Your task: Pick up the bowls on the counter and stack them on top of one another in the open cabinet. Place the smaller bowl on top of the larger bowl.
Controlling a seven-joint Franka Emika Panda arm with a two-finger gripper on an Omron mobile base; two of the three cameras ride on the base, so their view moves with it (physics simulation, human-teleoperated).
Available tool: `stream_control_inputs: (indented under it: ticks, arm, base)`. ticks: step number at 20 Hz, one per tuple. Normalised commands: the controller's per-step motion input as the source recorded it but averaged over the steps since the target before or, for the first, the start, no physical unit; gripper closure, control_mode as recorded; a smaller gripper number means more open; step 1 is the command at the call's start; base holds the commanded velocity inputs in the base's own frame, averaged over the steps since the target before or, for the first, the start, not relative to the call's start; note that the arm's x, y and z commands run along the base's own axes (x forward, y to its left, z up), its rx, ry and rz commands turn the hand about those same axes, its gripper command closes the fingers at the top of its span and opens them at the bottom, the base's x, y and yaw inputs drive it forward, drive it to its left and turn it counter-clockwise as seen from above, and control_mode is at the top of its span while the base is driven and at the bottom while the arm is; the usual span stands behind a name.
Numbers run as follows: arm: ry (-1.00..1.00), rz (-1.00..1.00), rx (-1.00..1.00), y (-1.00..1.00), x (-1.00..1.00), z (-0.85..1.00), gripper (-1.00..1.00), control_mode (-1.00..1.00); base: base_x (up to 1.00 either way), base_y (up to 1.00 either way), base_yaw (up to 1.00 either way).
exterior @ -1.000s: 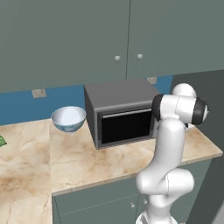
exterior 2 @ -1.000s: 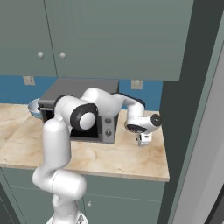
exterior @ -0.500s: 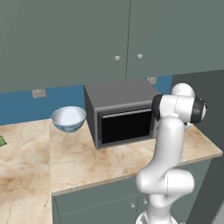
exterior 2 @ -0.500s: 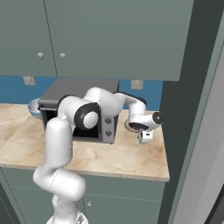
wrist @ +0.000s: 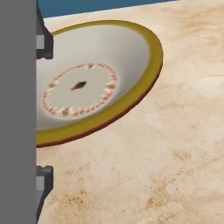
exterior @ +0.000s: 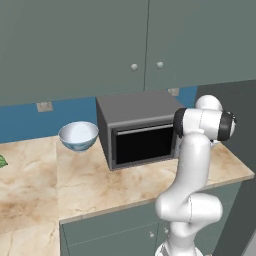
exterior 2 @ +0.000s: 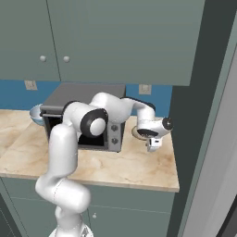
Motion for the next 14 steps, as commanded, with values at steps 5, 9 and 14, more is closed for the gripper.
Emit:
stream_control_inputs:
  ticks: [5,9,14]
  arm:
    - [0.0,0.0,0.0,0.0,0.03,-0.34,1.0,-1.0]
    - [0.0,0.01,0.0,0.0,0.0,-0.19,1.0,-1.0]
    - [0.0,0.0,0.0,0.0,-0.02,-0.03,1.0,-1.0]
  base:
    - [0.0,0.0,0.0]
    - [0.0,0.0,0.0]
    - [0.0,0.0,0.0]
